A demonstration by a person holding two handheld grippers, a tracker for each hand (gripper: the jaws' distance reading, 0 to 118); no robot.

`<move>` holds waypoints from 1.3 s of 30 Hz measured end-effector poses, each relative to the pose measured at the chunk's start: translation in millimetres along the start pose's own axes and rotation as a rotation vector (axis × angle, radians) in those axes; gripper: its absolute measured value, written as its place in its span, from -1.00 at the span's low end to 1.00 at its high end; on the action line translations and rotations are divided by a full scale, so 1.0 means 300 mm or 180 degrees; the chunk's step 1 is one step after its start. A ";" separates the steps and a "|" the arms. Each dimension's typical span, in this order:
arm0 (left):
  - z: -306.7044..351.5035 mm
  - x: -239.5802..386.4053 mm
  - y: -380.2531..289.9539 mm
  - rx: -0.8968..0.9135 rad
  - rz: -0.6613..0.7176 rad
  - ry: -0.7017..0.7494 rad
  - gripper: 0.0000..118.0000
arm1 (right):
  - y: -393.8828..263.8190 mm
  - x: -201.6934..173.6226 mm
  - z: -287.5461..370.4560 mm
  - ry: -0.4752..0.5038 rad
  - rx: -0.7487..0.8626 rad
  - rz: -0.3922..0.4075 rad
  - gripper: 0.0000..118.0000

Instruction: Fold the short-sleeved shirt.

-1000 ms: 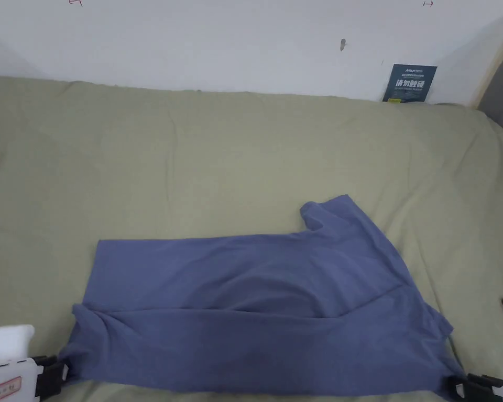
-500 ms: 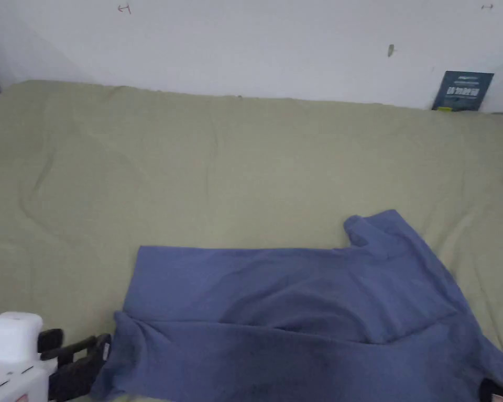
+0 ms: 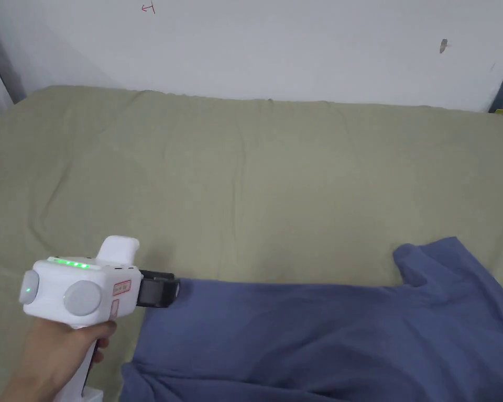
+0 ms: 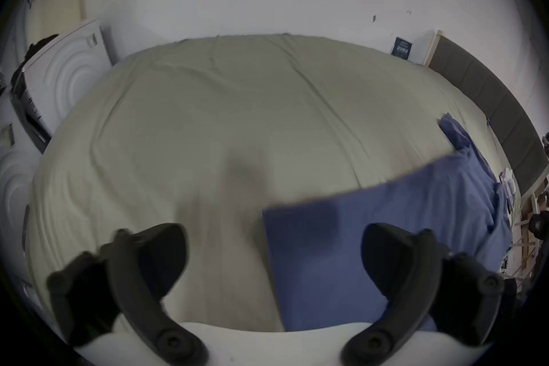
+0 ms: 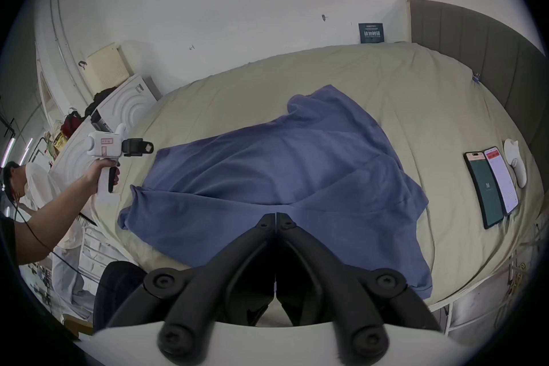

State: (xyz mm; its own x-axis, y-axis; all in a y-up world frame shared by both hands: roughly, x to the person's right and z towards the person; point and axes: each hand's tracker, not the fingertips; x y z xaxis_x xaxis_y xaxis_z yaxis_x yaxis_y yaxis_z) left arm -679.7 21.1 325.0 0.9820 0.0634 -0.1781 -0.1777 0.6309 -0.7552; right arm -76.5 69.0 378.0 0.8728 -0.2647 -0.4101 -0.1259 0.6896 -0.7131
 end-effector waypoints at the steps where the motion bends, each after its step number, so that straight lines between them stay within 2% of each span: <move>1: -0.082 0.024 0.036 0.0022 0.0024 0.0066 0.91 | -0.001 0.008 -0.011 -0.0014 -0.0026 -0.0024 -1.00; 3: -0.153 0.029 0.067 -0.0211 0.0051 0.0112 0.92 | 0.001 0.014 -0.025 -0.0037 -0.0063 -0.0063 -1.00; 6: -0.237 0.038 0.007 -0.0509 -0.0205 0.0347 0.90 | -0.005 0.022 -0.047 -0.0064 -0.0103 -0.0091 -1.00; 7: -0.250 0.051 -0.006 -0.0547 -0.0307 0.0350 0.90 | -0.005 0.020 -0.048 -0.0081 -0.0115 -0.0096 -1.00; 8: -0.222 0.060 -0.006 -0.0336 -0.0254 0.0386 0.86 | -0.005 0.020 -0.047 -0.0084 -0.0120 -0.0106 -1.00; 11: -0.157 0.087 -0.024 -0.0226 -0.0218 0.0173 0.14 | -0.007 0.020 -0.039 -0.0056 -0.0088 -0.0144 -1.00; 13: -0.133 0.100 -0.033 -0.0198 -0.0265 0.0217 -1.00 | -0.002 0.018 -0.040 -0.0016 -0.0072 -0.0162 -1.00; 19: 0.006 0.141 -0.055 0.0163 -0.0209 0.0078 -1.00 | 0.051 0.023 -0.027 0.0027 -0.0011 -0.0142 -1.00; 24: 0.114 0.187 -0.062 0.0321 -0.0230 -0.0023 -1.00 | 0.164 0.093 -0.087 -0.0209 -0.0005 0.0153 -1.00; 29: 0.114 0.161 -0.056 0.0348 -0.0211 -0.0095 -1.00 | 0.370 0.240 -0.309 -0.0564 -0.0039 0.0510 -0.99; 30: 0.108 0.153 -0.055 0.0336 -0.0182 -0.0112 -1.00 | 0.404 0.267 -0.353 -0.0606 -0.0013 0.0561 -0.77; 31: 0.103 0.145 -0.055 0.0336 -0.0155 -0.0132 -1.00 | 0.444 0.311 -0.409 -0.0691 -0.0009 0.0568 -0.23; 32: 0.100 0.147 -0.057 0.0339 -0.0147 -0.0127 -1.00 | 0.488 0.344 -0.473 -0.0789 -0.0095 0.0531 0.51; 33: 0.098 0.154 -0.062 0.0333 -0.0135 -0.0121 -1.00 | 0.520 0.371 -0.528 -0.0798 -0.0183 0.0506 1.00; 34: 0.092 0.150 -0.062 0.0321 -0.0123 -0.0129 -1.00 | 0.539 0.403 -0.574 -0.0891 -0.0195 0.0434 0.99; 35: 0.087 0.149 -0.062 0.0314 -0.0120 -0.0126 -1.00 | 0.597 0.434 -0.644 -0.0866 -0.0213 0.0481 0.99; 39: 0.088 0.188 -0.069 0.0283 -0.0163 -0.0082 -1.00 | 0.620 0.477 -0.795 -0.1206 -0.0691 0.0501 1.00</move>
State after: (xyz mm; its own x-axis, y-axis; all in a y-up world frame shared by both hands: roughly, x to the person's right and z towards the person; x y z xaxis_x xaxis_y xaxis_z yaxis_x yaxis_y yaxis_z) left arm -618.8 31.9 347.3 0.9912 0.0486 -0.1235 -0.1220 0.6998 -0.7039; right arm -87.4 -1.4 51.2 0.9408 0.1248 -0.3151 -0.3314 0.5339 -0.7779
